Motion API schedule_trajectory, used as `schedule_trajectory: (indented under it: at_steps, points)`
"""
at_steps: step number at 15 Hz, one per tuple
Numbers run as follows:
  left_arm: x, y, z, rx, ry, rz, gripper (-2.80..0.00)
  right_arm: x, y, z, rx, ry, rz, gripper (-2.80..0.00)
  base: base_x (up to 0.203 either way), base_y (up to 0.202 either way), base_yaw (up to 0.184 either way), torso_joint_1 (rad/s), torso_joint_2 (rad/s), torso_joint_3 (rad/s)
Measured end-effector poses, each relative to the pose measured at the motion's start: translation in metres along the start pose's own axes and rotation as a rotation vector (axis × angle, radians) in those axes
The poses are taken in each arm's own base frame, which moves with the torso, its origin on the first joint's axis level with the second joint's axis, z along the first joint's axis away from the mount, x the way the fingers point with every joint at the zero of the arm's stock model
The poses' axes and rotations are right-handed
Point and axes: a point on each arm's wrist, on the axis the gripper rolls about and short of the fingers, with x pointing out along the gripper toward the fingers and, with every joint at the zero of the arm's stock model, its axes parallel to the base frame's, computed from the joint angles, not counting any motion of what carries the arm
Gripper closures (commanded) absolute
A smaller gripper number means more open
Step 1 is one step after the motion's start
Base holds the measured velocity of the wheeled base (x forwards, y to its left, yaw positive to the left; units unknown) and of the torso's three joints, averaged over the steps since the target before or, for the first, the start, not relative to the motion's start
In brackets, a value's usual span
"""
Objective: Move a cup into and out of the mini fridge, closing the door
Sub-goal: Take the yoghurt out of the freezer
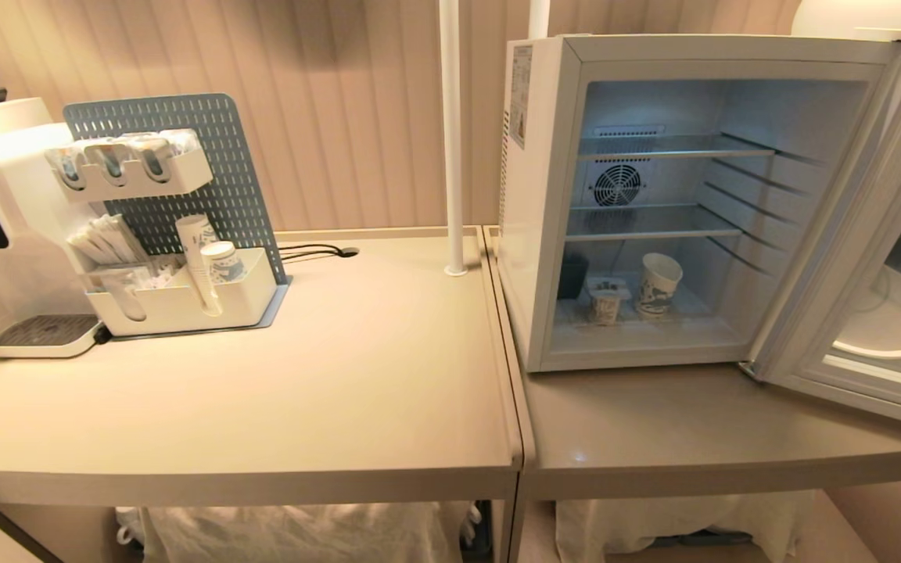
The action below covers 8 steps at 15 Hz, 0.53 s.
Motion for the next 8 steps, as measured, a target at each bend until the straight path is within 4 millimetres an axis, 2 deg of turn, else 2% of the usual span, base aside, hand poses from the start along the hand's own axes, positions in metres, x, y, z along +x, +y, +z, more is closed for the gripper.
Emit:
schedule_trajectory:
  at_steps: [1,3,4,5,6,8]
  points:
    - [0.000,0.000,0.000,0.000,0.000,-0.001,0.00,-0.007,-0.001,0.025,0.007,-0.060,-0.005,0.00,0.000,0.000,0.000,0.000,0.00,0.000]
    - [0.000,0.000,0.000,-0.003,0.000,-0.001,0.00,-0.022,-0.003,0.090,0.036,-0.143,-0.018,0.00,0.000,0.000,0.000,0.000,0.00,0.000]
    - [0.000,0.000,0.000,-0.003,0.000,0.000,0.00,-0.019,-0.004,0.114,0.046,-0.116,-0.018,0.00,0.000,0.000,0.000,0.000,0.00,0.000]
    - [0.000,0.000,0.000,-0.004,0.000,0.000,0.00,-0.007,-0.005,0.136,0.051,-0.052,-0.015,0.00,0.000,0.000,0.000,0.000,0.00,0.000]
    - [0.000,0.000,0.000,-0.004,0.001,0.000,0.00,0.012,-0.006,0.150,0.045,0.035,-0.008,0.00,0.000,0.000,0.000,0.000,0.00,0.000]
    - [0.000,0.000,0.000,-0.004,0.001,0.000,0.00,0.059,-0.007,0.157,0.011,0.247,0.037,0.00,0.000,0.000,0.000,0.000,0.00,0.000]
